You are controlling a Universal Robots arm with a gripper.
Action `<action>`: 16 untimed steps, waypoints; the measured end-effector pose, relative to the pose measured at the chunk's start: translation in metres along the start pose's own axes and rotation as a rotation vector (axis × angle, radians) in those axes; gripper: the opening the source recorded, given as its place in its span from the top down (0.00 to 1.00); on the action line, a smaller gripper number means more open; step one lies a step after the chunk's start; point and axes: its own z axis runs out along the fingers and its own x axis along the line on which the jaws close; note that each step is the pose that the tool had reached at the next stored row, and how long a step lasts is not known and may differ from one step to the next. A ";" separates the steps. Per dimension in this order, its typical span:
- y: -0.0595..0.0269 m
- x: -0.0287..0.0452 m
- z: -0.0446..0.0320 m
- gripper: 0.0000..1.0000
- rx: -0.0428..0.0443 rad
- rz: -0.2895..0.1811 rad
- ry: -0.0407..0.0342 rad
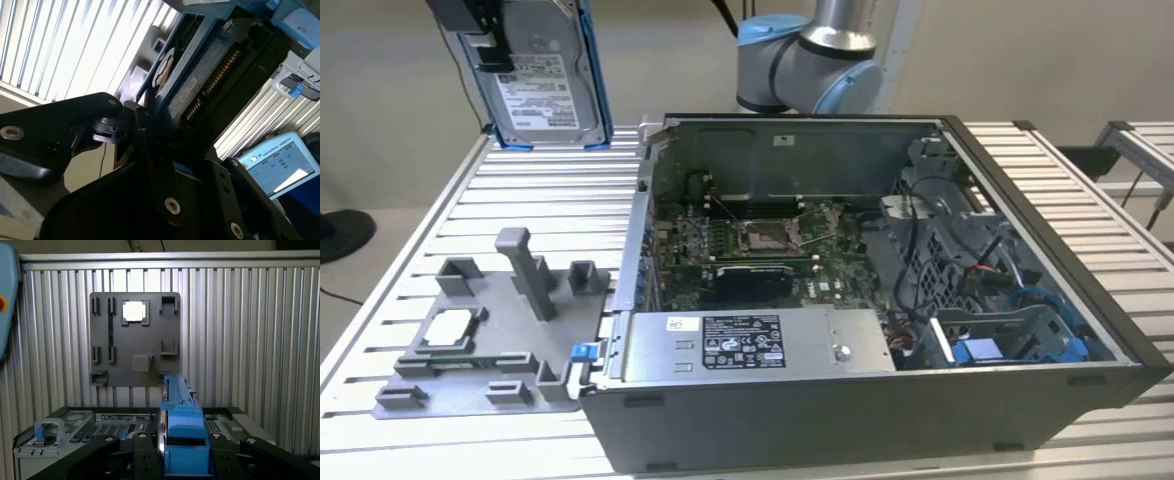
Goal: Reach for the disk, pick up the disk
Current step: 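Pick up the disk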
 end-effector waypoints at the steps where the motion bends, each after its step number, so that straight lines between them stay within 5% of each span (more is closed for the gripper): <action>1: -0.0013 0.0000 0.0000 1.00 0.0000 0.000 0.0000; 16: -0.0248 -0.0007 0.0004 1.00 -0.0002 0.000 0.0000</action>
